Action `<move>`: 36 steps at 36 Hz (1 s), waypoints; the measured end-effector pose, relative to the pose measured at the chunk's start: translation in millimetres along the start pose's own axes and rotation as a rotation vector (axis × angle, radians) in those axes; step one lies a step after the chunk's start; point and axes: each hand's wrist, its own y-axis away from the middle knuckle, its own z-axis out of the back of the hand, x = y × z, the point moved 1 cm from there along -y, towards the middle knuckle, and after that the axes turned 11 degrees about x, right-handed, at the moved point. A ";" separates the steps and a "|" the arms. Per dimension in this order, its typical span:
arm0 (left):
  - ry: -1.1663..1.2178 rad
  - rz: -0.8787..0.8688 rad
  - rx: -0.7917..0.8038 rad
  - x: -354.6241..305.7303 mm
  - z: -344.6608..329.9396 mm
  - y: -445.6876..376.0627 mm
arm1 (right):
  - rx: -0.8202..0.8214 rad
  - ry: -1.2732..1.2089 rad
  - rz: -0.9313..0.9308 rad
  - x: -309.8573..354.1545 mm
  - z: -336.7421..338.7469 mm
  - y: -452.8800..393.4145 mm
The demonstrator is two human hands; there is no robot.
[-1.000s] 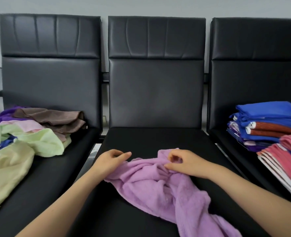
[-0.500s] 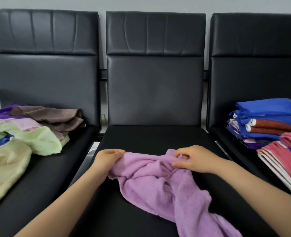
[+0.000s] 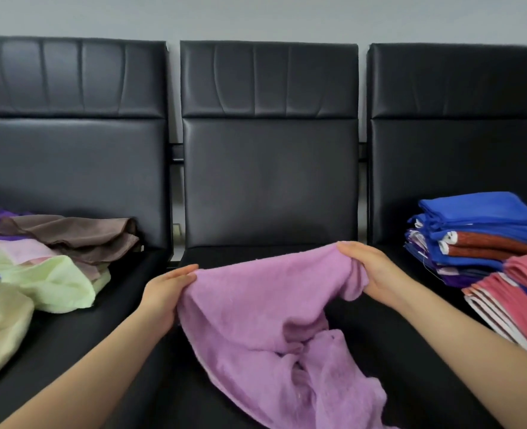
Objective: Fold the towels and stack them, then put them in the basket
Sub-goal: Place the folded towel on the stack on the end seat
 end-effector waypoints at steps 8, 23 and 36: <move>-0.009 -0.195 -0.108 -36.4 -25.6 -60.7 | -0.389 0.474 0.080 24.6 4.4 -89.6; -0.715 0.018 -0.095 11.3 -29.4 -33.1 | -0.235 1.213 -0.305 -44.2 -7.5 -54.1; -0.306 0.173 0.199 28.4 -54.4 95.0 | 0.230 1.316 -0.188 -41.5 -77.9 76.4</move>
